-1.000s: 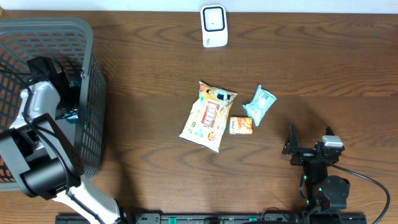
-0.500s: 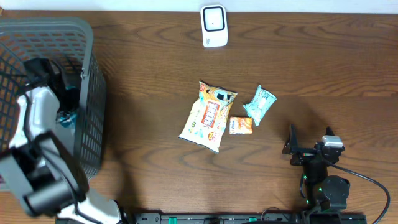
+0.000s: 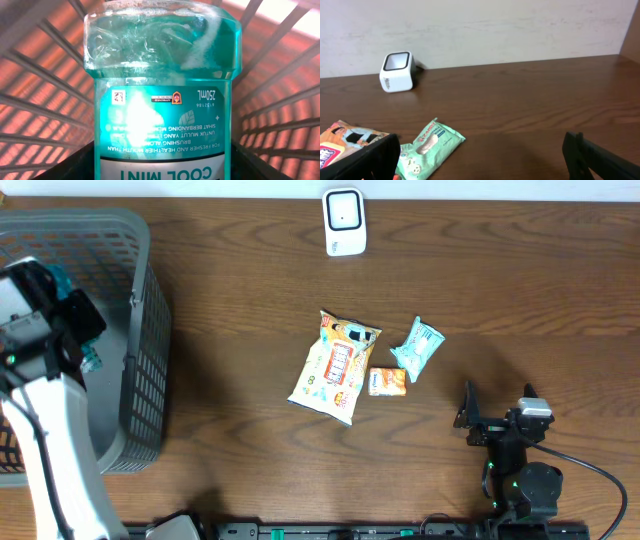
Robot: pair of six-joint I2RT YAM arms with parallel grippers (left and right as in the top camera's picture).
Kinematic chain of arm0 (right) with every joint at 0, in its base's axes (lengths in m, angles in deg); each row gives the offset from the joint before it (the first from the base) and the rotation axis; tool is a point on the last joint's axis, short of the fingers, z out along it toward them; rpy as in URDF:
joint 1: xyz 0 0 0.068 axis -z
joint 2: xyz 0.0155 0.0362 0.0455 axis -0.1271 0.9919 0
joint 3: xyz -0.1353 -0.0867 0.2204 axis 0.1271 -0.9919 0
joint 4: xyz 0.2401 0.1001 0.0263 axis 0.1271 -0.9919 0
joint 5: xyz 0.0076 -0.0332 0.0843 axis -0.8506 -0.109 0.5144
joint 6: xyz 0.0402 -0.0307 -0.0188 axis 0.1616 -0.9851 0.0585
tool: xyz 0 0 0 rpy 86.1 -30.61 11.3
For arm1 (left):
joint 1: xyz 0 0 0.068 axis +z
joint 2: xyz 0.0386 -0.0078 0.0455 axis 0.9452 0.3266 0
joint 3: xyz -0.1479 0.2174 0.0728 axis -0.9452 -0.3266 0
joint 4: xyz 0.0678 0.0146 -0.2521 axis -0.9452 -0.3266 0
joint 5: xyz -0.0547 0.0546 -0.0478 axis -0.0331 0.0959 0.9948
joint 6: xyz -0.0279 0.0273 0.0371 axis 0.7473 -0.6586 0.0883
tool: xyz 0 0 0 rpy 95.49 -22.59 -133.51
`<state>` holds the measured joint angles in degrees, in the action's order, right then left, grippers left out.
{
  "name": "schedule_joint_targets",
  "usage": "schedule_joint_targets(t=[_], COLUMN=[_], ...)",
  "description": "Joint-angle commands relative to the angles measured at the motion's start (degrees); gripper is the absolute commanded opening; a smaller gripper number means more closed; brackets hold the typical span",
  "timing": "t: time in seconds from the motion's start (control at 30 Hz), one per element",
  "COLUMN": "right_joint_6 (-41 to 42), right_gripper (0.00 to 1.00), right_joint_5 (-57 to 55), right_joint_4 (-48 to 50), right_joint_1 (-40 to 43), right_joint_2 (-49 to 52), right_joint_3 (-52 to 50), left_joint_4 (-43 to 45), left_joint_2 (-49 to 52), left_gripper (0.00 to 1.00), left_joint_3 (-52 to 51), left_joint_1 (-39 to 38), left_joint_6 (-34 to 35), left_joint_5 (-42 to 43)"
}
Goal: Scan the item barcode
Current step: 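Lift the Listerine bottle out of the basket toward the table center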
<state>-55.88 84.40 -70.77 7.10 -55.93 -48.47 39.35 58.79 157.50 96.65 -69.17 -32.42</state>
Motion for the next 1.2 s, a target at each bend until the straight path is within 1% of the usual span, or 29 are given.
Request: schedule_joint_targets(t=[0.0, 0.17, 0.2, 0.23, 0.33, 0.5, 0.6, 0.87, 1.0, 1.17], right_joint_6=[-0.5, -0.5, -0.5, -0.5, -0.5, -0.5, -0.5, -0.5, -0.5, -0.5], right_gripper=[0.99, 0.99, 0.99, 0.99, 0.99, 0.99, 0.99, 0.99, 0.99, 0.99], right_joint_5=[0.1, 0.1, 0.1, 0.1, 0.1, 0.1, 0.1, 0.1, 0.1, 0.1], right_joint_4=[-0.2, -0.2, -0.2, -0.2, -0.2, -0.2, -0.2, -0.2, -0.2, -0.2], right_joint_1=[1.1, 1.1, 1.1, 1.1, 1.1, 1.1, 1.1, 1.1, 1.1, 1.1], right_joint_2=[-0.3, -0.3, -0.3, -0.3, -0.3, -0.3, -0.3, -0.3, -0.3, -0.3], right_joint_3=[-0.1, -0.1, -0.1, -0.1, -0.1, -0.1, -0.1, -0.1, -0.1, -0.1], left_joint_4=[1.4, 1.4, 1.4, 1.6, 1.8, 1.8, 1.7, 0.1, 0.4, 3.1], left_joint_2=[-6.6, -13.9, -14.9, -17.1, -19.6, -21.2, -21.1, -18.6, -15.3, -8.7], left_gripper=[0.53, 0.53, 0.53, 0.53, 0.53, 0.53, 0.53, 0.53, 0.53, 0.53], left_joint_3=[1.2, 1.2, 1.2, 1.2, 1.2, 1.2, 1.2, 1.2, 1.2, 1.2], left_joint_1=[0.1, 0.1, 0.1, 0.1, -0.3, -3.7, -7.8, -21.7, -29.5, -38.0], left_joint_6=[3.2, 4.3, 4.3, 5.8, 10.4, 15.1, 16.1, 17.1, 17.1, 17.2], left_joint_5=[-0.7, -0.2, 1.0, 4.1, 8.8, 15.9, 18.7, 18.9, 18.8, 18.8])
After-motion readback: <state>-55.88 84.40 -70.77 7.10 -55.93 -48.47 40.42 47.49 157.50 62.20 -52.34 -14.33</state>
